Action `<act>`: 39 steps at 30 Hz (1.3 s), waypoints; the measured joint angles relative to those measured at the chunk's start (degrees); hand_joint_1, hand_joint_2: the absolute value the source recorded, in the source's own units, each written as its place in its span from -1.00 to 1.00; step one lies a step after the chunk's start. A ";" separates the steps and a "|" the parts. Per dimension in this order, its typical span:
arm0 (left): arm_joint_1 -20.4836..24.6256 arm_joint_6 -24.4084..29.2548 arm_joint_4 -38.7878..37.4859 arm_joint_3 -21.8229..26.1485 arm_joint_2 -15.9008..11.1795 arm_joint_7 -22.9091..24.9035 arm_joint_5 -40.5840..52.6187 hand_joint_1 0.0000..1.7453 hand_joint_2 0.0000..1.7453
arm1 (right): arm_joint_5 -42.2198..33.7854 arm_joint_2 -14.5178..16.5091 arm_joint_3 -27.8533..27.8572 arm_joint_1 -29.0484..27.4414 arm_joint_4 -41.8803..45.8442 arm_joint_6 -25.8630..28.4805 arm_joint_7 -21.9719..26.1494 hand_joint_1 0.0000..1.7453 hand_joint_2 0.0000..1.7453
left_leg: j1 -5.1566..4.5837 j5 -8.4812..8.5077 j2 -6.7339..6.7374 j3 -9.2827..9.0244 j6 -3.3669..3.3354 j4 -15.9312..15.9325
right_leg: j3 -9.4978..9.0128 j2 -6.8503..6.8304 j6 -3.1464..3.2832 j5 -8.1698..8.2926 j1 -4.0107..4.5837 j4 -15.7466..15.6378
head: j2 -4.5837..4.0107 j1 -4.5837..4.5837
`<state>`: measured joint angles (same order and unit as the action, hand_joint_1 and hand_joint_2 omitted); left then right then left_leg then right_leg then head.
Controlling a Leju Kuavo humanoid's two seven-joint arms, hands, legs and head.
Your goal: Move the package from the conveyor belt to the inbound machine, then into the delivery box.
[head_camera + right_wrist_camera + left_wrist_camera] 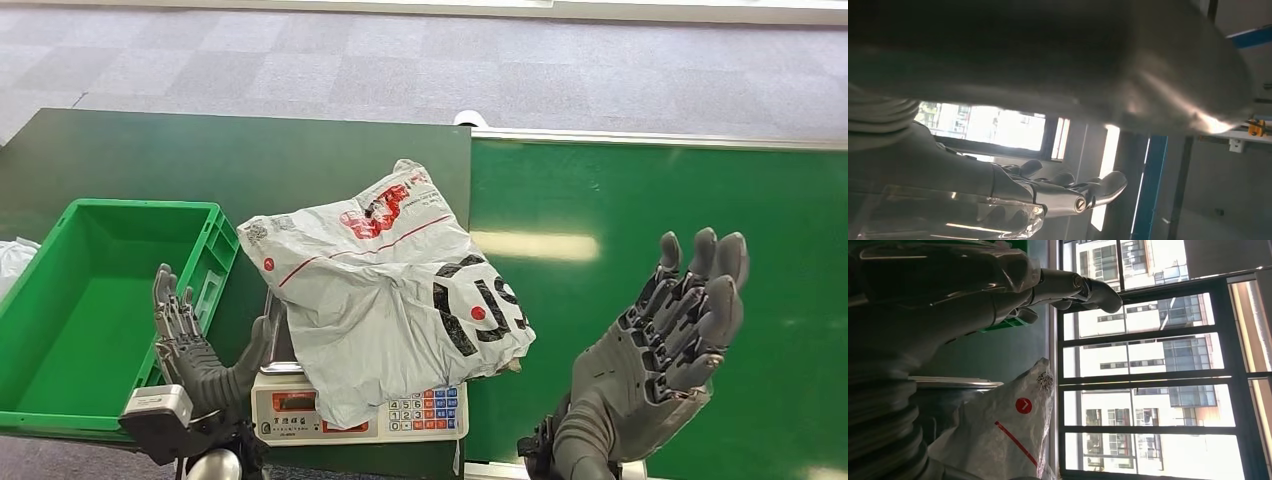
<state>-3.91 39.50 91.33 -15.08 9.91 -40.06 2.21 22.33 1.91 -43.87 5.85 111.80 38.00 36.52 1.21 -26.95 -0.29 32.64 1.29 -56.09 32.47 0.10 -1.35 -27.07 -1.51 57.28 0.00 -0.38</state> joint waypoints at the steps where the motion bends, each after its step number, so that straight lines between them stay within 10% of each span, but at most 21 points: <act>1: 0.03 -0.04 -0.11 -0.14 -0.01 0.00 -0.19 -1.00 1.00 | -0.54 0.37 0.44 -0.67 0.19 -0.05 -0.54 -1.00 -1.00 | 0.00 0.00 0.00 0.01 0.00 0.01 | 0.00 0.00 0.00 0.00 0.00 0.00 | 0.00 0.00; 15: -1.01 0.13 0.33 0.54 -0.86 0.00 -1.97 -1.00 1.00 | -7.95 0.93 5.21 -5.95 1.37 -1.80 -7.63 -1.00 -1.00 | 0.00 -0.02 0.00 0.05 0.01 0.02 | 0.02 -0.01 0.00 -0.02 0.00 0.00 | 0.00 -0.02; 19: -1.09 -0.03 0.36 0.58 -0.92 0.00 -2.31 -1.00 1.00 | -10.11 0.93 5.98 -6.43 1.11 -3.95 -9.72 -1.00 1.00 | 0.00 -0.02 0.00 0.05 0.01 0.02 | 0.02 -0.01 0.00 -0.02 0.00 0.00 | 0.00 -0.02; 22: -1.14 -1.06 0.25 0.69 -0.99 0.00 -2.76 -1.00 1.00 | -12.59 1.13 9.24 -7.61 -1.27 -9.16 -14.24 -1.00 1.00 | 0.00 -0.02 -0.02 0.05 0.01 0.02 | 0.00 -0.01 -0.01 -0.02 0.00 0.00 | 0.00 -0.01; 24: -1.19 -1.82 0.00 0.96 -1.00 0.00 -2.73 -1.00 1.00 | -12.58 1.84 13.12 -8.38 -4.46 -12.96 -17.06 -1.00 0.00 | 0.00 -0.02 -0.02 0.06 0.01 0.02 | -0.01 -0.01 -0.01 -0.02 0.00 0.00 | 0.00 -0.01; 26: -1.39 -2.74 -0.33 1.42 -0.96 0.00 -2.12 -1.00 1.00 | -10.76 3.10 17.65 -8.58 -7.86 -15.46 -19.06 -1.00 0.00 | 0.00 -0.02 -0.02 0.06 0.01 0.02 | -0.02 -0.01 -0.01 -0.01 0.00 0.00 | 0.00 -0.02; 28: -1.77 -3.66 -0.59 2.02 -0.84 0.00 -1.18 -1.00 1.00 | -8.14 4.58 22.10 -8.52 -10.76 -17.13 -20.68 -1.00 1.00 | 0.00 -0.02 -0.03 0.05 0.01 0.02 | -0.02 -0.01 -0.01 -0.01 0.00 0.00 | 0.00 -0.01; 39: -2.58 -19.56 -0.52 3.79 -0.40 4.48 3.20 -1.00 1.00 | 0.46 9.31 35.91 -7.12 -18.76 -17.85 -25.59 -1.00 1.00 | -0.01 -0.02 -0.02 0.06 0.01 0.01 | 0.02 -0.01 -0.01 -0.02 -0.01 0.00 | 0.00 -0.02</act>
<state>-6.49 19.93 90.81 -11.29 9.51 -35.59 5.41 22.78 11.22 -7.95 -1.27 93.04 20.16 10.93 1.20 -26.96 -0.31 32.70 1.30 -56.08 32.49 0.09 -1.36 -27.08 -1.52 57.28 0.00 -0.40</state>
